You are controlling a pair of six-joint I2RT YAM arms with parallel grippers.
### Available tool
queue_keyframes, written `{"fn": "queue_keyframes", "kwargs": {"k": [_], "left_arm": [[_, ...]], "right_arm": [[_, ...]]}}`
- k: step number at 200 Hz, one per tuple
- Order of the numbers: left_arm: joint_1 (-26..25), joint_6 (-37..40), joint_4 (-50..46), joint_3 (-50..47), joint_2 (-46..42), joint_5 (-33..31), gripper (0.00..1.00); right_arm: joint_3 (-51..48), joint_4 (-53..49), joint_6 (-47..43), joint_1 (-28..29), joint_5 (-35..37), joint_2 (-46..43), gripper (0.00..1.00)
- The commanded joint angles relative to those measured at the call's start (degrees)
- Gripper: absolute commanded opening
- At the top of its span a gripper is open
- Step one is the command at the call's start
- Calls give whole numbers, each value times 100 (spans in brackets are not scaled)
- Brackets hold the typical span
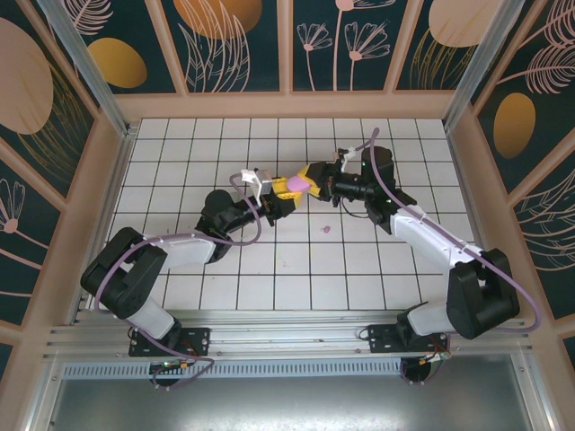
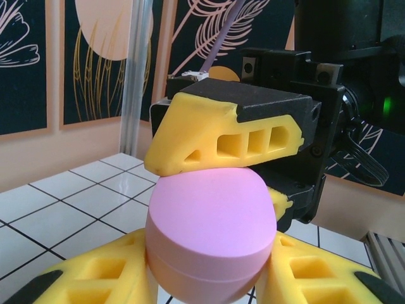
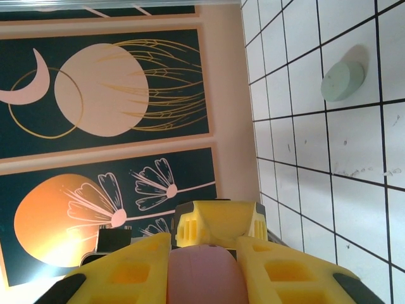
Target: Insert wireless bluetooth earbuds into charging case
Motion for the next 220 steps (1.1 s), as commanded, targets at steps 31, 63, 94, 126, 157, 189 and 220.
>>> {"fn": "queue_keyframes", "kwargs": {"k": [31,63,94,126,157,189,220], "left_arm": [[-18,229,-650,205,-505,311,32],[53,410,-1436,386,-826,466,31],[221,699,-2504,718,-1190,689,31],[227,914,-3430,1035,-1457,983,31],[226,1025,-4034,1174,-1612,1199,31],[227,975,-4160,1171,-1710,1290,30],[233,902,-4142,1220,-1705,1380,30]], "right_arm": [[306,-301,-698,-240,-223,-360,45],[1279,-2274,-2586,-724,-223,-699,56],[1888,-3637,-4553,-790,503,-1074,61],[1683,-3691,-5641,-642,785,-1481,64],[1635,-3762,-6488,-167,980,-1617,63],[1661,-3843,-6866,147,899,-1351,61],[1659,-3830,-6947,201,526,-1048,62]]}}
